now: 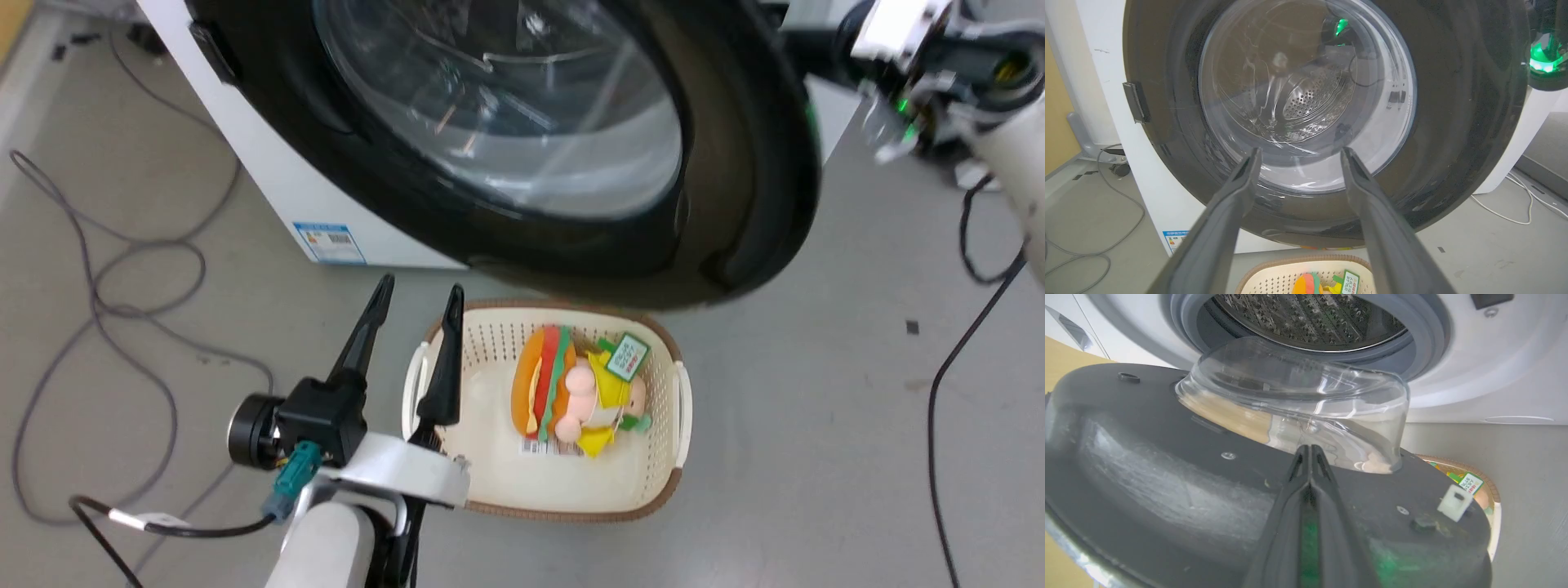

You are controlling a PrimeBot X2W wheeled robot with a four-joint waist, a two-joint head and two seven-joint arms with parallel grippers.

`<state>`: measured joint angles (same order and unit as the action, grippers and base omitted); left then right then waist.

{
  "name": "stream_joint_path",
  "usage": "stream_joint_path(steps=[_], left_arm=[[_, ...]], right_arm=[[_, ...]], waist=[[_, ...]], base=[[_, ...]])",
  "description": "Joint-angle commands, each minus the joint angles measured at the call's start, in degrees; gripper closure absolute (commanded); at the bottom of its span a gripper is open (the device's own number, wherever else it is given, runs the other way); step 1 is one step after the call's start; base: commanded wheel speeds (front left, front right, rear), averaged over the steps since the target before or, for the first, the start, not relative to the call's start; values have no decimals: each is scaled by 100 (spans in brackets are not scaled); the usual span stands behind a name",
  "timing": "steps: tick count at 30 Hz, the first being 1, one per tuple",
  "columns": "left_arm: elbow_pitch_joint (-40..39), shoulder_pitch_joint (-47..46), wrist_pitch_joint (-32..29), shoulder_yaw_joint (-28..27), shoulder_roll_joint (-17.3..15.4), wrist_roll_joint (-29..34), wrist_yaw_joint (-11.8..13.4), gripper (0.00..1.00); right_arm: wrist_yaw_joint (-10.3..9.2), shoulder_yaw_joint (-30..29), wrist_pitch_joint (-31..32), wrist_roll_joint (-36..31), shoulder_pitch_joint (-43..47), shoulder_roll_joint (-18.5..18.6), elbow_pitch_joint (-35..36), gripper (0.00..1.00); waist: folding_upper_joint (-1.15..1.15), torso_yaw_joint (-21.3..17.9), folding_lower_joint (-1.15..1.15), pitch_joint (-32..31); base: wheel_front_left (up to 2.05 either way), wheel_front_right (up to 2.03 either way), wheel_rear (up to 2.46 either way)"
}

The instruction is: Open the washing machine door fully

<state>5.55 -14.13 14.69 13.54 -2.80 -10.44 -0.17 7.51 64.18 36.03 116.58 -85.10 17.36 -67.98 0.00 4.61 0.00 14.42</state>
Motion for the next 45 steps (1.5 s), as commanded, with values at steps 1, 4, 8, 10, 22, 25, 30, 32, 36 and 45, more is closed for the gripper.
stream_joint_path(steps=[1,4,8,10,22,25,30,32,36,45], left_arm=[[50,114,30,-47,-8,65,-38,0],[121,254,30,-111,-8,144,-82,0],[211,440,30,-189,-8,229,-138,0],[245,528,30,-229,-8,262,-162,0],[343,930,30,-429,-8,380,-241,0],[357,999,30,-461,-8,390,-248,0],[382,1076,30,-491,-8,399,-257,0],[394,1100,30,-504,-8,403,-260,0],[432,1127,30,-503,-8,415,-270,0],[504,1124,30,-495,-8,402,-263,0]], right_arm=[[-2,-2,33,38,259,-12,99,100],[-2,2,52,80,554,14,266,100],[-2,8,86,154,967,69,530,100],[-2,12,94,191,1150,113,679,100],[-2,220,45,406,1885,327,1837,100],[-2,327,-1,481,2005,385,2175,100],[-2,543,-92,631,2186,487,2776,100],[-2,631,-135,666,2247,533,3018,100],[-2,763,-250,757,2382,606,3482,100],[-2,860,-1013,1014,2841,889,4248,100]], waist=[[0,21,0,-183],[0,44,0,-368],[0,93,0,-619],[0,119,0,-733],[0,204,0,-1128],[0,212,0,-1166],[0,211,0,-1202],[0,199,0,-1211],[0,174,0,-1222],[0,88,0,-1220]], base=[[0,0,0],[0,0,0],[0,0,0],[0,0,0],[0,0,0],[0,0,0],[0,0,0],[0,0,0],[0,0,0],[0,0,0]])
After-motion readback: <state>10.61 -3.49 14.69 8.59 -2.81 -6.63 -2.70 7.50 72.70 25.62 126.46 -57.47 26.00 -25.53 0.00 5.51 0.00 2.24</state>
